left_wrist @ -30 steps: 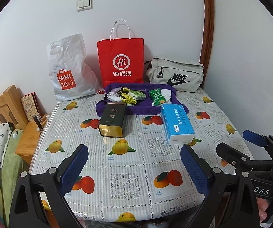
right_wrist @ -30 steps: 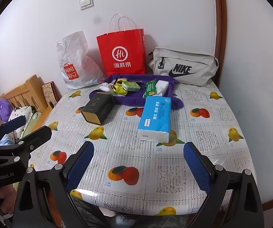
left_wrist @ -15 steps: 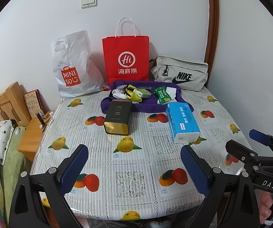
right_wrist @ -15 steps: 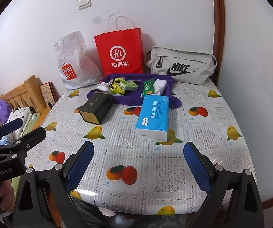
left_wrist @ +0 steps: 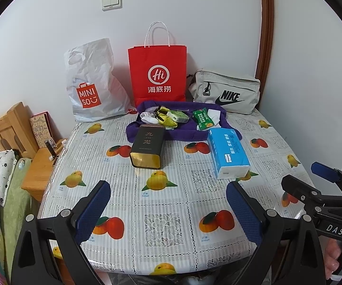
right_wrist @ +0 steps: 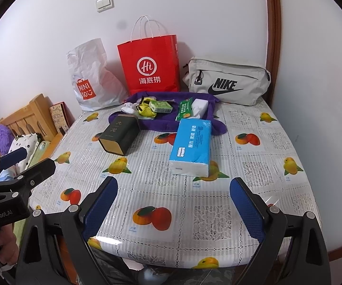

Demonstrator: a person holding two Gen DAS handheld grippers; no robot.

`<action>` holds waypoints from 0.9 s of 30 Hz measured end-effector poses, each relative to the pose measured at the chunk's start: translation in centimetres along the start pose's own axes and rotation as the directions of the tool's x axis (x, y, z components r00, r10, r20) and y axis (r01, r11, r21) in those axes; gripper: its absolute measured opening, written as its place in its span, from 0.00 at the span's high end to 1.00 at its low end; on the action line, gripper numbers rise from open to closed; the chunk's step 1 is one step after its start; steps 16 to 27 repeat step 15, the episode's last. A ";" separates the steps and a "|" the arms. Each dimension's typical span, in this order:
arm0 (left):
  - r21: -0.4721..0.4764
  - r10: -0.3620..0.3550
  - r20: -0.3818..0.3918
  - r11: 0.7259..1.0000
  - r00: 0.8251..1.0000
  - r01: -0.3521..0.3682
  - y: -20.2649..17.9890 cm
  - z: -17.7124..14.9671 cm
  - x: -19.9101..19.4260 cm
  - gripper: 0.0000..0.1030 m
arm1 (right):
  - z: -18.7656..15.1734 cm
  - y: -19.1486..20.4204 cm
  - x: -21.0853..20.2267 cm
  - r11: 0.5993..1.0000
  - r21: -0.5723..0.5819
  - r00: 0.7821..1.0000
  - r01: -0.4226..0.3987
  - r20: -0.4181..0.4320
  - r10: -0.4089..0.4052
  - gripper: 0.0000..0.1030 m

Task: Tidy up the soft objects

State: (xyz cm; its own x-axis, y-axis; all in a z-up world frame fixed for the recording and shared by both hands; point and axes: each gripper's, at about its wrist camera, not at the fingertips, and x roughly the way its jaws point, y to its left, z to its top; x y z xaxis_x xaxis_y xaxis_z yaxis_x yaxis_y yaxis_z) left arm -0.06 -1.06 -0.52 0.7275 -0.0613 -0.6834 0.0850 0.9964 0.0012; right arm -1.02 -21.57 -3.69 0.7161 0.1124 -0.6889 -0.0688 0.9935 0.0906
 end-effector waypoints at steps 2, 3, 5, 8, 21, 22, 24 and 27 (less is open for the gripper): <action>-0.001 0.002 0.003 1.000 1.000 -0.002 0.0 0.0 0.0 0.04 | 0.0 0.0 0.0 1.000 0.002 1.000 -0.004 0.000 0.004 0.08; -0.003 0.002 0.003 1.000 1.000 -0.002 0.0 0.0 0.0 0.04 | 0.0 0.0 0.0 1.000 0.001 1.000 -0.003 0.000 0.003 0.08; -0.002 0.001 0.001 1.000 1.000 -0.001 0.0 0.0 0.0 0.04 | 0.0 0.0 0.0 1.000 0.001 1.000 -0.004 0.000 0.004 0.08; 0.000 0.001 0.002 1.000 1.000 -0.001 0.1 0.0 0.0 0.04 | -0.1 0.1 0.0 1.000 0.003 1.000 -0.003 0.001 0.003 0.08; -0.004 0.002 0.002 1.000 1.000 -0.002 0.0 0.2 0.1 0.04 | -0.1 0.1 0.5 1.000 -0.002 1.000 -0.005 -0.007 0.005 0.08; -0.004 0.002 0.002 1.000 1.000 -0.002 0.0 0.2 0.1 0.04 | -0.1 0.1 0.5 1.000 -0.002 1.000 -0.005 -0.007 0.005 0.08; -0.004 0.002 0.002 1.000 1.000 -0.002 0.0 0.2 0.1 0.04 | -0.1 0.1 0.5 1.000 -0.002 1.000 -0.005 -0.007 0.005 0.08; -0.004 0.002 0.002 1.000 1.000 -0.002 0.0 0.2 0.1 0.04 | -0.1 0.1 0.5 1.000 -0.002 1.000 -0.005 -0.007 0.005 0.08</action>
